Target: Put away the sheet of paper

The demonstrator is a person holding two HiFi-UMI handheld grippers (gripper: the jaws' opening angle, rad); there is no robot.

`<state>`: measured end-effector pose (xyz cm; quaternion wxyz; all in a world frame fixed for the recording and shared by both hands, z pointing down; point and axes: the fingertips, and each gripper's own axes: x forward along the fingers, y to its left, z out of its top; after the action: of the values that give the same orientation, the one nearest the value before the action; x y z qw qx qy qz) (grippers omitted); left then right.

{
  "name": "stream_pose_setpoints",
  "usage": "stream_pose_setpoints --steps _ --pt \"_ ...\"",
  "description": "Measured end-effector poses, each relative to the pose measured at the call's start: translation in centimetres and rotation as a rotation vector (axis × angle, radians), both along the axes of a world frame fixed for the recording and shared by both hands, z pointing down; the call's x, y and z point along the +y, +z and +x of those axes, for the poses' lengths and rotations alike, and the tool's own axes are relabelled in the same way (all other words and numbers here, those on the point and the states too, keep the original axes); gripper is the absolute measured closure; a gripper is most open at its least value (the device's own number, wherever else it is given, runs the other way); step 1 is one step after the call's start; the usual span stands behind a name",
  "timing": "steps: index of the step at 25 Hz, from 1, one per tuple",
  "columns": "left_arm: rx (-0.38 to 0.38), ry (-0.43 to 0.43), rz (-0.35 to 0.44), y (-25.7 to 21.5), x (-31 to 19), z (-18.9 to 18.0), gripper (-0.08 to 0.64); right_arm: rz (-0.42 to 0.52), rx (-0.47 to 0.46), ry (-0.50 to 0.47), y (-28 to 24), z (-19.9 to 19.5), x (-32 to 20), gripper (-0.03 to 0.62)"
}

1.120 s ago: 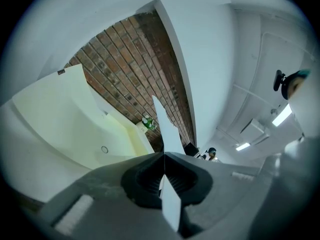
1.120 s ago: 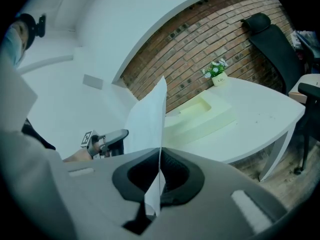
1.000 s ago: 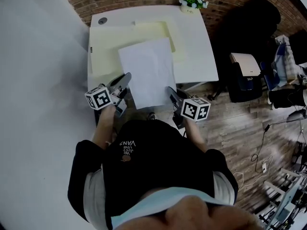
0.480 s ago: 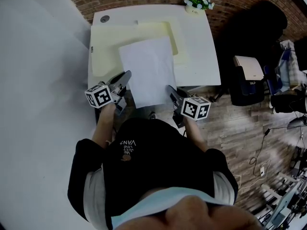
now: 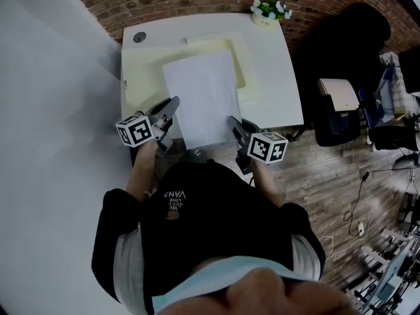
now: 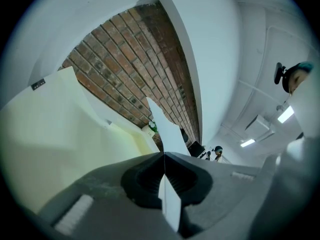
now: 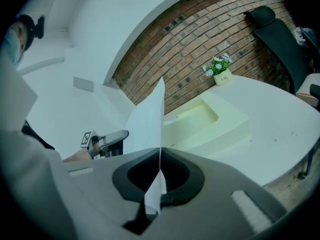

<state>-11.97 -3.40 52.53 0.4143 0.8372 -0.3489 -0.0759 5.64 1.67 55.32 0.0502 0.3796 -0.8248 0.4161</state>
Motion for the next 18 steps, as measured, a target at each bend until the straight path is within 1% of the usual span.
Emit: stream_pose_setpoints --steps 8,18 --pt "0.001 0.04 -0.013 0.4 -3.9 -1.4 0.56 -0.011 0.01 0.038 0.4 -1.7 -3.4 0.594" --pt "-0.002 0.084 -0.041 1.5 -7.6 -3.5 0.56 -0.026 0.023 0.082 1.3 -4.0 -6.6 0.594"
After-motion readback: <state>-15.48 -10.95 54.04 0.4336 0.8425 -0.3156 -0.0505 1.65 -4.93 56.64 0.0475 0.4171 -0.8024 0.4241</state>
